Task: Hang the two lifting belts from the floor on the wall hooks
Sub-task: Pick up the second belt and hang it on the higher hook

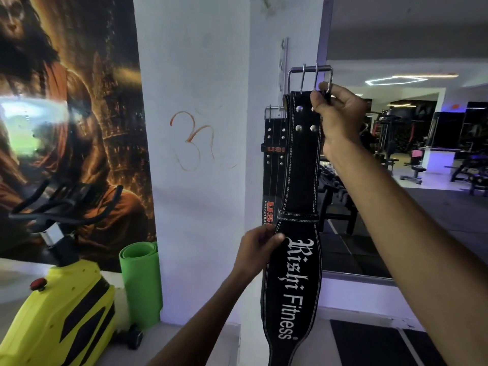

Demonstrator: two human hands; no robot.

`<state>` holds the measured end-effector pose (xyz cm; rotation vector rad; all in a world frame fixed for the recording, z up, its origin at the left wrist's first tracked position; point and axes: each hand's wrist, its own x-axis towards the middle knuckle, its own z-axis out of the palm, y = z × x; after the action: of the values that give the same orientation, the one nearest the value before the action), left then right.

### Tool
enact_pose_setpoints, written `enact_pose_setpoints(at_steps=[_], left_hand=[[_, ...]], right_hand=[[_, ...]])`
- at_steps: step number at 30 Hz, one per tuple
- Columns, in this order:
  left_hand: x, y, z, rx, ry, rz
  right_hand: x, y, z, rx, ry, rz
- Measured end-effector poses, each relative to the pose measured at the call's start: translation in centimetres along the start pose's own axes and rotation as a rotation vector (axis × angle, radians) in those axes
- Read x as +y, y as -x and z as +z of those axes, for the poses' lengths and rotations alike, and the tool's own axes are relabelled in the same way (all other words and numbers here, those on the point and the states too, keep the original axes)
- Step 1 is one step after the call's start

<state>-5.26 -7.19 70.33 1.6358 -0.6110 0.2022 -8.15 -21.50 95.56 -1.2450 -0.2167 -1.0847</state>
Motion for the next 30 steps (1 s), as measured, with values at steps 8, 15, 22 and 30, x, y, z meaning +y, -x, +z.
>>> enact_pose_setpoints(at_steps=[8,15,22,30], left_hand=[[-2.1,1.2,0.2,-0.104,0.028,-0.098],[-1.7,0.7,-0.4,-0.083,-0.042,-0.034],[6.9,-5.8,-1.9,0.147,-0.032,0.181],[16.3,-12.6,0.2,0.193,-0.010,0.400]], right_hand=[[0.9,-0.5,-0.4,0.010,-0.017,0.012],[2.4,-0.6,-1.4,0.043,-0.027,-0.010],[3.8,0.0,-2.5,0.024,0.071,-0.112],[5.3,0.1,-4.1,-0.115,0.268,-0.296]])
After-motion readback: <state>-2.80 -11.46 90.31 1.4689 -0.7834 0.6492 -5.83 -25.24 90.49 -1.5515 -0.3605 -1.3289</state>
